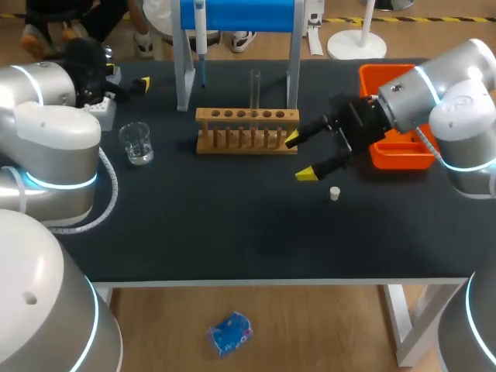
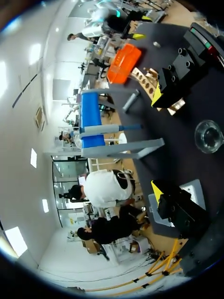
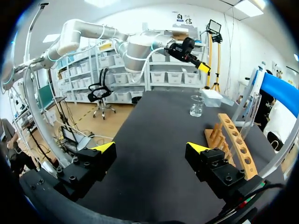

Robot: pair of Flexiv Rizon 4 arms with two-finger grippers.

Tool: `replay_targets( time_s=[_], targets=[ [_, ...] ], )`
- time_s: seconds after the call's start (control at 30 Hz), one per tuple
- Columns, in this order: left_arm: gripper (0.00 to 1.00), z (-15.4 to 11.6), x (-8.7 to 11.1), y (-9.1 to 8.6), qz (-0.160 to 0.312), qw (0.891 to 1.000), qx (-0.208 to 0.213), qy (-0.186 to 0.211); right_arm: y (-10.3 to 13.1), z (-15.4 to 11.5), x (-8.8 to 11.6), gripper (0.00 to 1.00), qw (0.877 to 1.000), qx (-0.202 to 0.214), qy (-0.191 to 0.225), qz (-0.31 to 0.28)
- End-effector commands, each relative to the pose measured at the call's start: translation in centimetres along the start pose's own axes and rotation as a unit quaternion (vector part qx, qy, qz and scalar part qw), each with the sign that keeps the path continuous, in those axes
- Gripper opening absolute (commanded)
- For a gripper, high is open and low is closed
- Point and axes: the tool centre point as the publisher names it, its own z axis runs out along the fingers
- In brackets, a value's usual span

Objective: Invert the test tube, pick up the pipette, mount the tip to pipette, aspirate from beaker and dispense into the tube, eject the tip, return the pipette, and cap with the stopper.

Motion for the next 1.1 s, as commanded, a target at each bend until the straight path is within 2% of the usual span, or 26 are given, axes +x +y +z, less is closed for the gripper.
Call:
replay_targets(
  time_s=[0.03,0.1,0.33,0.6,0.83,1.1],
  targets=[
    [1.0,0.1,-1.5,1.6,0.002,1.0,-0.001,0.001,-0.3,1.2,0.7,1.0,1.0,0.007,0.0,0.003],
    [1.0,-0.3,-2.7,2.4,0.006,1.0,-0.001,-0.003,-0.7,1.9,1.1,1.0,1.0,0.009,-0.001,0.011],
    [1.0,-1.4,-6.5,4.5,0.018,1.0,0.001,0.008,-1.5,3.5,3.0,1.0,0.999,-0.031,-0.009,0.011],
    [1.0,-1.7,-9.5,5.9,0.011,1.0,-0.003,0.008,-1.2,4.4,4.5,1.0,0.997,-0.07,-0.007,-0.012],
    [1.0,-1.5,-11.3,6.5,0.012,1.0,-0.006,0.006,-0.6,4.1,5.2,1.0,0.993,-0.11,-0.005,-0.042],
    [1.0,-0.8,-12.8,7.3,0.019,1.0,-0.02,-0.001,-0.6,3.2,5.5,1.0,0.987,-0.151,-0.007,-0.049]
  ],
)
